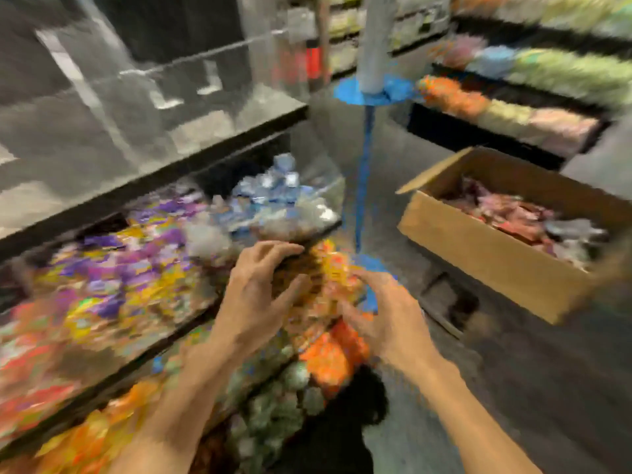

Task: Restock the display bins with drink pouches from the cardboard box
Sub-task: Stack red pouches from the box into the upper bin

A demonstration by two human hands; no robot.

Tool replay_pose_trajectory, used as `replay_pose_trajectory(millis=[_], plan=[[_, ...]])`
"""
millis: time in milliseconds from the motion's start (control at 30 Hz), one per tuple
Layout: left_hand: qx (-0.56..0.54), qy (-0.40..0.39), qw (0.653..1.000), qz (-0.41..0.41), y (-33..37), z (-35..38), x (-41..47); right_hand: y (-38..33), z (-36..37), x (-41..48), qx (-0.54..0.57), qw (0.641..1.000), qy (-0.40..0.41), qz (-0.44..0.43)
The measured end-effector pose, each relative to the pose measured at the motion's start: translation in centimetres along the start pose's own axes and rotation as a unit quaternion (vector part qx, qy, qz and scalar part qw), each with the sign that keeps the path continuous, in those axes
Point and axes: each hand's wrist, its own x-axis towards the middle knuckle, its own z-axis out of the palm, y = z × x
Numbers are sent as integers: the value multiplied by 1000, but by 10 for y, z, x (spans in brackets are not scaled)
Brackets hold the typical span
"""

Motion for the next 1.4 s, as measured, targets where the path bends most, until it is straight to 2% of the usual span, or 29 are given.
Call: replay_pose_trajectory(millis=[167,433,500,600,667,800,933,1033,1100,1167,1233,1333,1400], plan=[[-45,-121,989,72,67,134,80,117,-71,-13,-47,982,75,169],[-19,-306,941,144,151,330,224,262,-165,32,-91,941,74,317],[-38,-367,924,105,163,378,263,297,-182,58,-77,932,78,346],[-183,-458,867,-71,176,438,312,348,-196,97,-37,913,67,401],[-225,-464,842,-155,177,471,339,379,-197,118,-21,901,43,432],[-252,-435,823,-267,165,523,378,430,-195,150,13,882,33,471],[-218,-420,819,-324,152,573,414,488,-190,183,29,869,13,493],[-165,-446,830,-292,151,607,437,536,-183,209,-1,865,-48,499],[-98,-452,855,-234,148,636,455,567,-176,229,-3,858,-86,507],[-47,-444,870,-208,145,664,471,599,-170,252,-13,857,-111,502],[-12,-440,877,-194,142,696,480,633,-165,276,-48,867,-116,482],[46,-436,892,-110,141,725,489,663,-162,305,-140,885,-111,429],[103,-419,900,-53,139,745,498,680,-159,320,-194,884,-105,413]])
